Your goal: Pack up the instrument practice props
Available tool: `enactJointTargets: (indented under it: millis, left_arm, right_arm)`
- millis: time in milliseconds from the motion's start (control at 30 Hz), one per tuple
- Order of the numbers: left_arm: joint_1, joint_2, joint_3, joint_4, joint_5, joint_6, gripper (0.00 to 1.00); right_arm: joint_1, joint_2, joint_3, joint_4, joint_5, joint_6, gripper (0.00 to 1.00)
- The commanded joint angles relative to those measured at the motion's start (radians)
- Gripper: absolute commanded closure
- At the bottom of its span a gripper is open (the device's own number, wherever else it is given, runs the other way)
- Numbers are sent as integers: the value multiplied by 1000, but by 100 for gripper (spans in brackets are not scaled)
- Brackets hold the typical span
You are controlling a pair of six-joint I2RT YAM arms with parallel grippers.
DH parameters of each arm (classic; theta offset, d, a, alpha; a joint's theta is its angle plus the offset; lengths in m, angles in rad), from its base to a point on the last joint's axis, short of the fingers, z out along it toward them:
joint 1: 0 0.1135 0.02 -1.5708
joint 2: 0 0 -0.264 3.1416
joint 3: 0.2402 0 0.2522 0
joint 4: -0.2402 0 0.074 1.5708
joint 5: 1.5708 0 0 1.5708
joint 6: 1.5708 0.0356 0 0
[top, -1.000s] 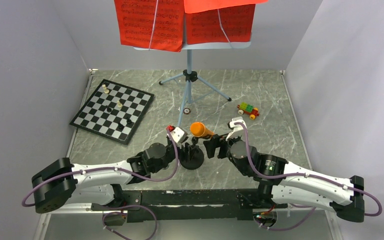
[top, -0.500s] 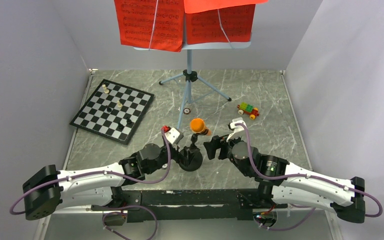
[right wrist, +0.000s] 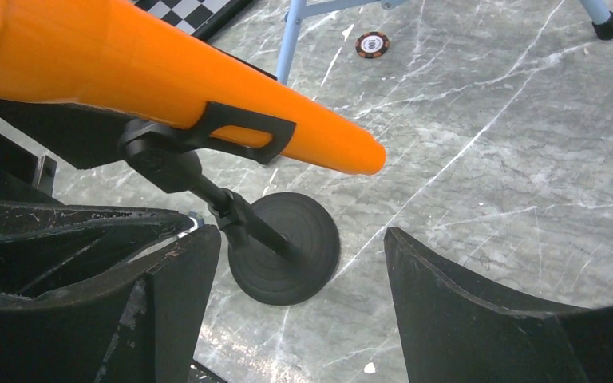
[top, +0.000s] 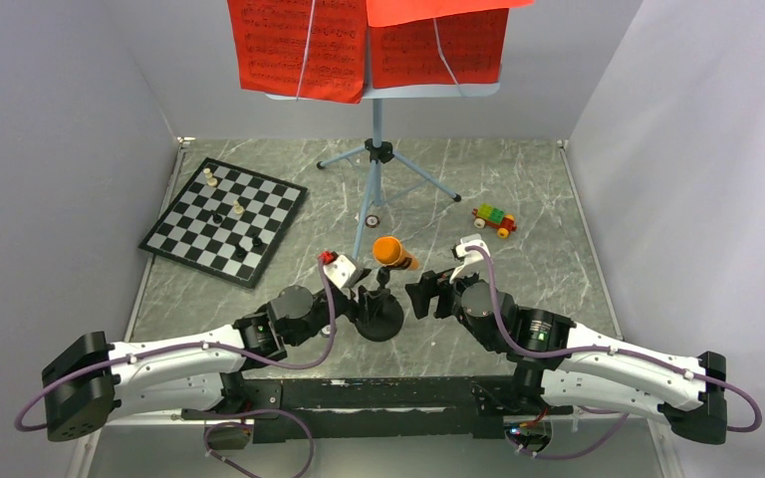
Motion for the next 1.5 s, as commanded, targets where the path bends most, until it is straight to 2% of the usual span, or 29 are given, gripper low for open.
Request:
enactJointTargets:
  millis: [0, 133, 367, 633, 1000, 1467]
  left_arm:
    - [5, 20, 53, 82, 30, 56, 40]
    - [9, 51, 85, 86, 29, 74, 49]
    - [20, 78, 113, 100, 54, 85, 54]
    - [25, 109, 96, 95, 67, 78, 99]
    - [26, 100, -7, 100, 83, 57, 100]
    - [25, 139, -83, 127, 103, -21, 100]
  right_arm:
    - [-3, -2, 11, 14, -21, -14, 21]
    - [-2, -9, 13, 10, -20, -17, 21]
    - [-3, -11, 12, 5, -18, -18, 21]
    - [-3, -3, -7, 54, -53, -62, 20]
    - [-2, -21, -46, 222, -1, -219, 15]
    - [10, 113, -11, 393, -127, -479, 17]
